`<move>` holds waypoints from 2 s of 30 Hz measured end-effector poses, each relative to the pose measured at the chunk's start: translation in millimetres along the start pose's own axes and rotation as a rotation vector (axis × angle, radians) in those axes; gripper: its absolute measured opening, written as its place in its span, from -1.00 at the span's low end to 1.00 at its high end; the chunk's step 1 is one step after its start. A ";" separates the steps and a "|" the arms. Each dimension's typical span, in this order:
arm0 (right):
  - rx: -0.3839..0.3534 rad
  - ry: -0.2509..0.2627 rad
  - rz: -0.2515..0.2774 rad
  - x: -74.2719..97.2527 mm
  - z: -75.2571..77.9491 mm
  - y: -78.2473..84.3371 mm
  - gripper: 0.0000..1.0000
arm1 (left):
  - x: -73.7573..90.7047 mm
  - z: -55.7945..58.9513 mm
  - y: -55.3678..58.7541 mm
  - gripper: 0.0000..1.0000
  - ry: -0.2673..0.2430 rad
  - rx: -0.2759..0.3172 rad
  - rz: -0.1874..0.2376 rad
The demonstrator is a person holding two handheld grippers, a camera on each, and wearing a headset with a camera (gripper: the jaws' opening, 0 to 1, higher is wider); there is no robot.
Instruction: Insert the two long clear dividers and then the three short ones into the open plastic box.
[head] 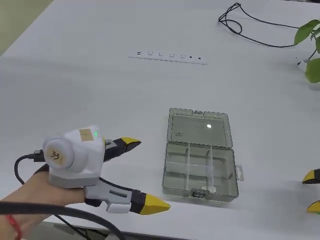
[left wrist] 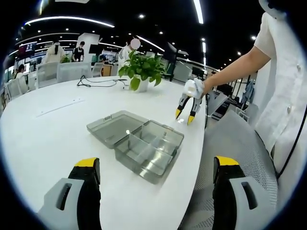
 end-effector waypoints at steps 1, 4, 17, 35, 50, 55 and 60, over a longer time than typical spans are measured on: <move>0.000 0.001 -0.001 0.3 0.1 0.1 -0.33 | 0.0 0.0 0.0 1.00 0.000 0.001 0.001; 0.001 0.004 -0.005 0.1 -0.1 -0.3 -0.34 | 0.1 0.2 -0.3 1.00 -0.001 0.001 0.001; 0.021 0.041 0.015 6.1 0.2 -6.8 -0.35 | 3.1 1.5 -1.5 1.00 -0.002 -0.002 0.006; 0.019 0.094 0.224 43.9 -13.0 -72.7 -0.35 | 2.3 -3.7 -17.4 0.99 -0.034 0.040 0.044; 0.068 0.131 0.357 71.6 -35.7 -135.6 -0.35 | -9.3 -0.7 -46.0 0.65 -0.026 0.235 0.132; 0.076 0.139 0.377 80.3 -43.3 -153.5 -0.35 | -14.1 -0.3 -52.6 0.46 -0.016 0.311 0.153; 0.097 0.141 0.386 87.4 -54.1 -172.1 -0.35 | -20.8 2.9 -57.2 0.31 0.003 0.366 0.154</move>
Point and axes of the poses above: the centre of the closed fingertips' face, and the gripper's own axes: x roughly backward along the fingers, z roughly to its right, y roughly out of its underside, the point moved 7 cm from there along x, roughly backward along the fingers, and after that the axes turned 10 degrees about -x, right-handed, at the moved point
